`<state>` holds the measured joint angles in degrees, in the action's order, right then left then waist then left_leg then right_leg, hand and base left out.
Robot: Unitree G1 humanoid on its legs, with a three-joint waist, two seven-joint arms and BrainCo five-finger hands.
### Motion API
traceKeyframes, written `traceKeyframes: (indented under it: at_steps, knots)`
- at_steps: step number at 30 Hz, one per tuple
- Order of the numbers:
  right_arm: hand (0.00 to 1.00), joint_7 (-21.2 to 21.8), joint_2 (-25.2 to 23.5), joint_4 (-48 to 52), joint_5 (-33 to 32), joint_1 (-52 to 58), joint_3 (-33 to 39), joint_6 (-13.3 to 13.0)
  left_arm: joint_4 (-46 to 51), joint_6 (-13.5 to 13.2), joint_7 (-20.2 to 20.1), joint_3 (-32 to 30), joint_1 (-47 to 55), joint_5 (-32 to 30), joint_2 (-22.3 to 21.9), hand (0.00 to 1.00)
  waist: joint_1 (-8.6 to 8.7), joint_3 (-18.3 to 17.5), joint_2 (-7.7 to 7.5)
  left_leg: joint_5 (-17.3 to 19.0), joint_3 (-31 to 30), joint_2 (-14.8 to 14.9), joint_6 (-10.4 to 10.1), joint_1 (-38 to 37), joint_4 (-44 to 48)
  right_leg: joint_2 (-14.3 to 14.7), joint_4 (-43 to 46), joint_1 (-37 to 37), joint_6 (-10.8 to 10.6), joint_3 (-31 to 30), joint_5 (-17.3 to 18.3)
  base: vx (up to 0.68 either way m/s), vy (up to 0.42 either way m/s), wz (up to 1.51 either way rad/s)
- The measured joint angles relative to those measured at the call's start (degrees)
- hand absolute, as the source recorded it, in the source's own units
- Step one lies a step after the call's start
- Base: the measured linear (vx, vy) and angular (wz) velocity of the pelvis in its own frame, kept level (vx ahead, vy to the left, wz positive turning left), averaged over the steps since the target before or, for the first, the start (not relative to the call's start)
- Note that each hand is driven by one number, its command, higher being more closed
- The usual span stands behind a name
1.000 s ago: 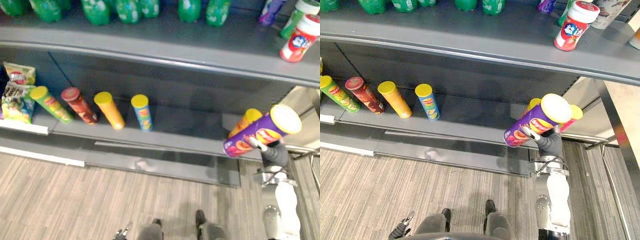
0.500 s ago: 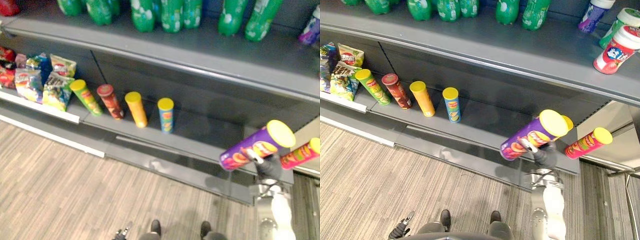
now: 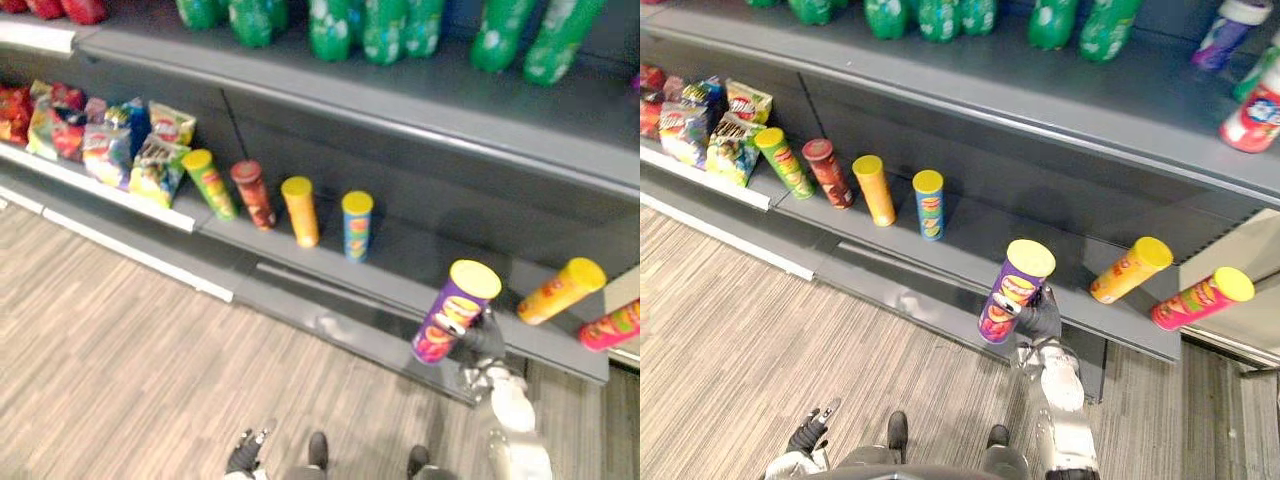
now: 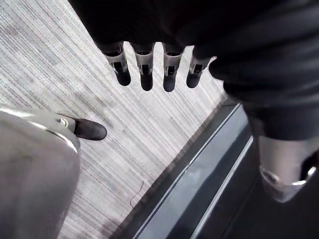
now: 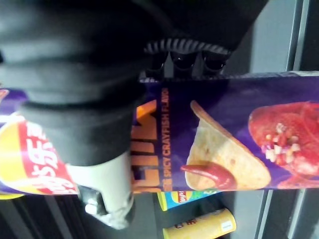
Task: Put the gum and the chips on the shelf.
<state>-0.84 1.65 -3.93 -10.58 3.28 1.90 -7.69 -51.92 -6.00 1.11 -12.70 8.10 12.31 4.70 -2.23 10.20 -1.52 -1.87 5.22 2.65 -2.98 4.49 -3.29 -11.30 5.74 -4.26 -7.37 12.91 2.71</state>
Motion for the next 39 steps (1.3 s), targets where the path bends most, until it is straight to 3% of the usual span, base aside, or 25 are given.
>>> traceKeyframes:
  at_steps: [6, 8, 12, 18, 28, 39]
  knots:
    - [1.00, -8.1, 0.9, -9.8, 8.3, -14.7, 3.7, 0.0, -0.2, -0.1, 1.2, 1.3, -0.9, -0.1, 0.0, 0.00, -1.87, 4.7, 1.67, 0.3, -3.7, -1.5, 0.6, 4.9, 5.3, -1.9, 5.4, -3.0, 0.2, 2.4, 1.7, -0.05, 0.026, 0.32]
    - [1.00, -10.3, 1.9, -12.9, 8.5, -19.8, 4.5, 0.0, -0.2, -0.1, 1.5, 1.3, -1.9, -0.1, 0.0, 0.00, -2.77, 6.8, 2.52, 0.4, -4.5, -1.9, 0.7, 6.6, 6.9, -2.5, 7.7, -4.5, 0.2, 2.7, 2.5, -0.10, 0.003, 0.26]
    - [1.00, -14.1, 2.5, -17.7, 10.6, -28.2, 5.8, 0.3, -0.7, 0.0, 3.0, 1.2, -2.2, -0.1, 0.1, 0.00, -3.01, 9.4, 4.05, 0.2, -5.5, -2.1, 1.0, 9.4, 7.9, -3.1, 10.0, -6.8, 0.4, 3.8, 3.0, -0.10, -0.006, 0.19]
    - [1.00, -19.9, 4.2, -22.3, 10.5, -37.4, 12.4, 1.2, -0.5, -0.1, 3.6, 1.6, -3.9, 0.1, 0.2, 0.00, -4.30, 12.8, 5.40, -0.5, -6.3, -2.4, 0.6, 11.8, 9.7, -4.2, 14.4, -9.8, 0.6, 4.1, 4.6, -0.04, -0.021, 0.10]
    - [1.00, -26.5, 7.0, -25.8, 10.4, -44.6, 20.9, 1.6, 0.6, -0.9, 3.5, 5.8, -4.6, 1.7, 0.4, 0.00, -4.41, 14.8, 7.37, -1.9, -8.8, -3.3, 0.5, 14.6, 9.9, -5.8, 18.2, -12.7, 1.0, 6.3, 6.5, 0.01, -0.035, 0.14]
    - [1.00, -28.9, 10.8, -26.2, 10.0, -48.6, 25.1, 2.1, 2.9, -1.1, 3.4, 8.8, -5.9, 5.5, 0.1, 0.00, -5.33, 16.0, 9.28, -2.3, -8.7, -3.3, 0.2, 17.6, 10.6, -6.9, 22.5, -17.2, 1.6, 6.2, 8.4, 0.01, -0.060, 0.02]
